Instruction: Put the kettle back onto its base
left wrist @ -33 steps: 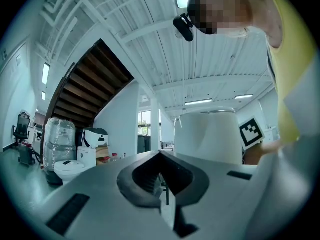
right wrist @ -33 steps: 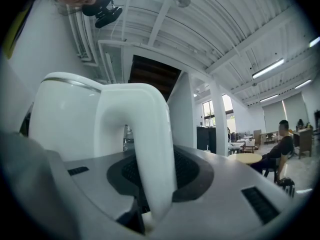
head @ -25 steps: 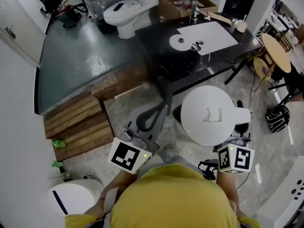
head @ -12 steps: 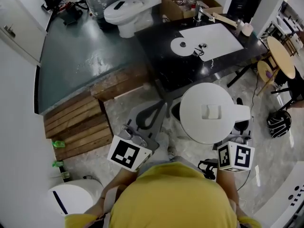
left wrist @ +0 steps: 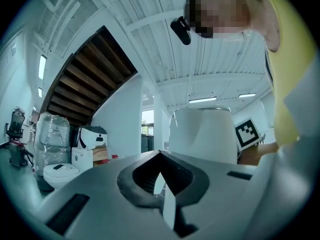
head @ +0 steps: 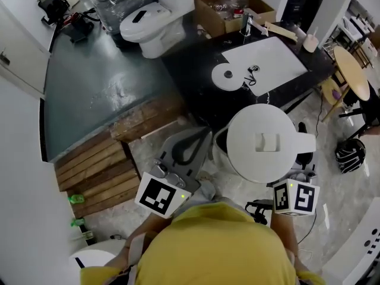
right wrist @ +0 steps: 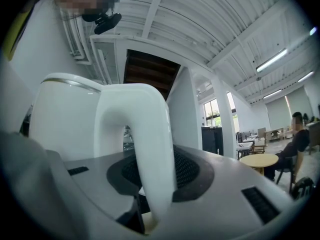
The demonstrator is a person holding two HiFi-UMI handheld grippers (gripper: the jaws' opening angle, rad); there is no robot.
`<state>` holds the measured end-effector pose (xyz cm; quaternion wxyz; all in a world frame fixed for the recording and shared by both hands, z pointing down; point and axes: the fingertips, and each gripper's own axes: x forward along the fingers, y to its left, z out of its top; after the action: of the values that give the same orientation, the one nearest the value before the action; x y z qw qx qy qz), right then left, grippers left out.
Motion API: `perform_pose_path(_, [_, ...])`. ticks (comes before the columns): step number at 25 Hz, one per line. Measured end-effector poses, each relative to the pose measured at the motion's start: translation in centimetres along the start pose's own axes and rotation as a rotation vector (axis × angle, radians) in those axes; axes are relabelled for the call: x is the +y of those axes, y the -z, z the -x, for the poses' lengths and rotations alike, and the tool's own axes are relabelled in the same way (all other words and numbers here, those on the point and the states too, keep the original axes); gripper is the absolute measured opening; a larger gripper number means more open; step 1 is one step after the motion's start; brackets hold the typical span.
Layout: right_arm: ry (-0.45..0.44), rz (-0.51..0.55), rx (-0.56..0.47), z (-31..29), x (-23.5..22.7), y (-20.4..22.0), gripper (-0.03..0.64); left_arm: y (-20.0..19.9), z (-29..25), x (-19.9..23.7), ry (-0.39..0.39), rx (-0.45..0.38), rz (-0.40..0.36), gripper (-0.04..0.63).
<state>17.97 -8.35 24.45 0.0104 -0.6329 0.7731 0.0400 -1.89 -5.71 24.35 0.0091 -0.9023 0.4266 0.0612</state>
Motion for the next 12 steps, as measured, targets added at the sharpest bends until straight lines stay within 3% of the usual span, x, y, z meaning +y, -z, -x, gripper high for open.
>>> perform_pose_path(5, [0.021,0.024,-0.024,-4.2,0.1,-0.1,0.115,0.4,-2.8,2.9,0.050,-0.007,-0.007,0.003])
perform_pose_path(12, [0.030,0.027,-0.021,-8.8,-0.5,0.5,0.115,1.4,-5.6,5.8,0.054,0.020,0.004,0.003])
